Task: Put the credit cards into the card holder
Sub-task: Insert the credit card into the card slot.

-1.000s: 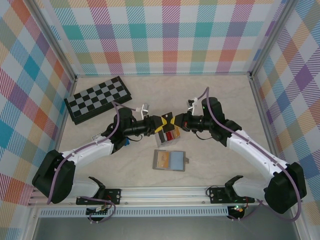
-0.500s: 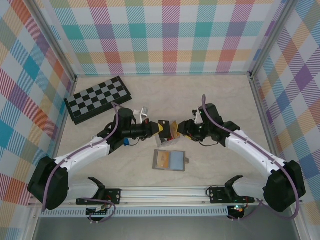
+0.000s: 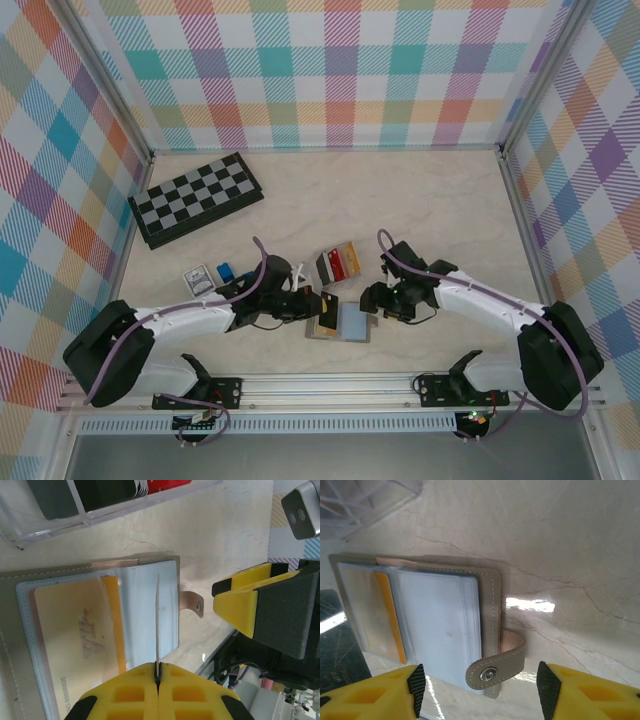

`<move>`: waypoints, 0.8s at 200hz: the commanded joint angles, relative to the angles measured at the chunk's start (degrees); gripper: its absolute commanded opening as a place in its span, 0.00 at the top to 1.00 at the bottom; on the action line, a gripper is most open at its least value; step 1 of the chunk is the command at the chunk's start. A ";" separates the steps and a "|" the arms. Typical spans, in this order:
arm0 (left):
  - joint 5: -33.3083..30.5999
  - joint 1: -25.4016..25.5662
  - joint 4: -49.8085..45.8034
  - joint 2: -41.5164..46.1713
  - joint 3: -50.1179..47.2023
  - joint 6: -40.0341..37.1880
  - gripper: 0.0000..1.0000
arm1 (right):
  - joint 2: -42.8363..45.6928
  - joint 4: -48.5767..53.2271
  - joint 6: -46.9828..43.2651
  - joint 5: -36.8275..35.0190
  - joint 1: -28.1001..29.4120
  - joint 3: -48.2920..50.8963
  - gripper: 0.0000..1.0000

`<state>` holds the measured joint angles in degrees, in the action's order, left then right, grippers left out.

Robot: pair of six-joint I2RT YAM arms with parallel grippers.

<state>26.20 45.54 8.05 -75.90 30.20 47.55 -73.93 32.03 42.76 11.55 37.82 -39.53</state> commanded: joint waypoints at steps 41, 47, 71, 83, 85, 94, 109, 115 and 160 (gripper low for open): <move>-4.31 2.85 7.32 -5.05 -1.11 0.89 1.00 | -3.90 -1.79 -0.92 -2.17 2.33 -0.97 0.35; -4.44 3.05 7.33 -5.53 -0.96 0.80 1.00 | -4.31 -2.23 -1.18 -1.77 2.34 -0.99 0.35; -4.18 3.79 8.92 -7.22 -1.08 1.07 1.00 | -6.15 -2.36 -1.02 -2.23 2.69 -1.28 0.38; -4.05 4.18 9.25 -7.91 -0.99 1.10 1.00 | -7.01 -2.47 -0.85 -2.49 2.69 -1.29 0.41; -4.11 4.27 9.26 -8.01 -1.01 1.09 1.00 | -7.17 -2.43 -0.76 -2.57 2.69 -1.19 0.41; -4.39 4.47 9.53 -8.32 -1.18 1.36 1.00 | -7.82 -2.93 -0.58 -2.37 2.63 -0.93 0.44; -4.57 4.69 10.61 -9.04 -1.54 1.71 1.00 | -8.62 -3.83 -0.32 -2.08 2.84 -0.53 0.51; -4.57 4.73 10.90 -9.30 -1.62 1.91 1.00 | -8.92 -4.10 -0.23 -2.10 2.85 -0.34 0.55; -5.45 5.09 12.84 -10.83 -2.06 3.38 1.00 | -9.73 -4.80 0.21 -2.11 3.04 0.17 0.69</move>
<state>21.91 49.56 18.65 -85.47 28.91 50.11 -82.81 28.64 42.83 9.37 40.25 -39.53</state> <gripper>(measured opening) 0.038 0.328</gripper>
